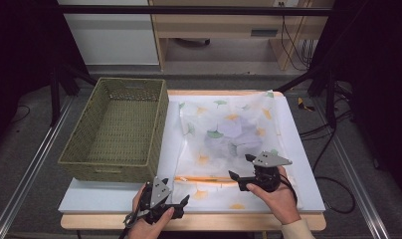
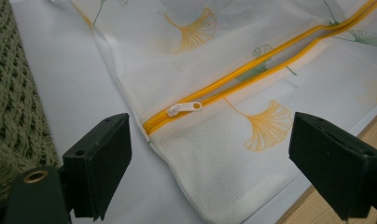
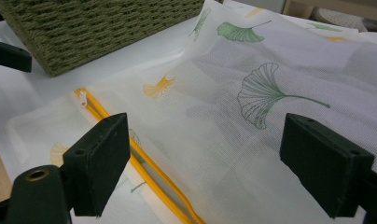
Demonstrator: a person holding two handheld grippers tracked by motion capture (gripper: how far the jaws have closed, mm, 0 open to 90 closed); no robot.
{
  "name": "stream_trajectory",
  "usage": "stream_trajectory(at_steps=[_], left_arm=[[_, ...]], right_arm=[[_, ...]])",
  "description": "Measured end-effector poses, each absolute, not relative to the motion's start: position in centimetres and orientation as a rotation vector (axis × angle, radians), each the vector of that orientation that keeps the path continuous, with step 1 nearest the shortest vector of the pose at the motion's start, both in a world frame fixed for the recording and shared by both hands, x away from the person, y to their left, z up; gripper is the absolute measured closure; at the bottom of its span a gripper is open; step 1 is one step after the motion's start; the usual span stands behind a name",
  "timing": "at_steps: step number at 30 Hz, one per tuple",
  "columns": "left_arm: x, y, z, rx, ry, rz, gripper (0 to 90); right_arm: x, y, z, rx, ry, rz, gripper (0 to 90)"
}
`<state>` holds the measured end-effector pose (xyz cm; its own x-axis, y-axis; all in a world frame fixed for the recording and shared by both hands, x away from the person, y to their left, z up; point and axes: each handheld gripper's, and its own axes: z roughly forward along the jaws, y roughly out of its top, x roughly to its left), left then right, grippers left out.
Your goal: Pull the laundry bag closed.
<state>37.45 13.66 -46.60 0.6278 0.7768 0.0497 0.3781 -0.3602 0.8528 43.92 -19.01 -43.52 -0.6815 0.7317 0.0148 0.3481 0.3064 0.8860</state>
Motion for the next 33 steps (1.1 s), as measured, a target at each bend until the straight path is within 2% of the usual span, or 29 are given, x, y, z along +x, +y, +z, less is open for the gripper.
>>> stream_trajectory(at_steps=[11,21,33], left_arm=[[37.9,13.8,-47.0,1.959,0.918,0.567,16.7],[39.1,13.6,-47.6,2.031,0.891,0.533,17.2],[40.4,13.8,-48.1,2.031,0.925,0.488,15.8]], right_arm=[[44.1,-18.9,-44.1,0.964,2.250,1.306,20.9],[43.9,-18.5,-44.1,0.947,2.273,1.287,21.5],[44.0,-18.7,-44.2,0.952,2.272,1.279,21.6]])
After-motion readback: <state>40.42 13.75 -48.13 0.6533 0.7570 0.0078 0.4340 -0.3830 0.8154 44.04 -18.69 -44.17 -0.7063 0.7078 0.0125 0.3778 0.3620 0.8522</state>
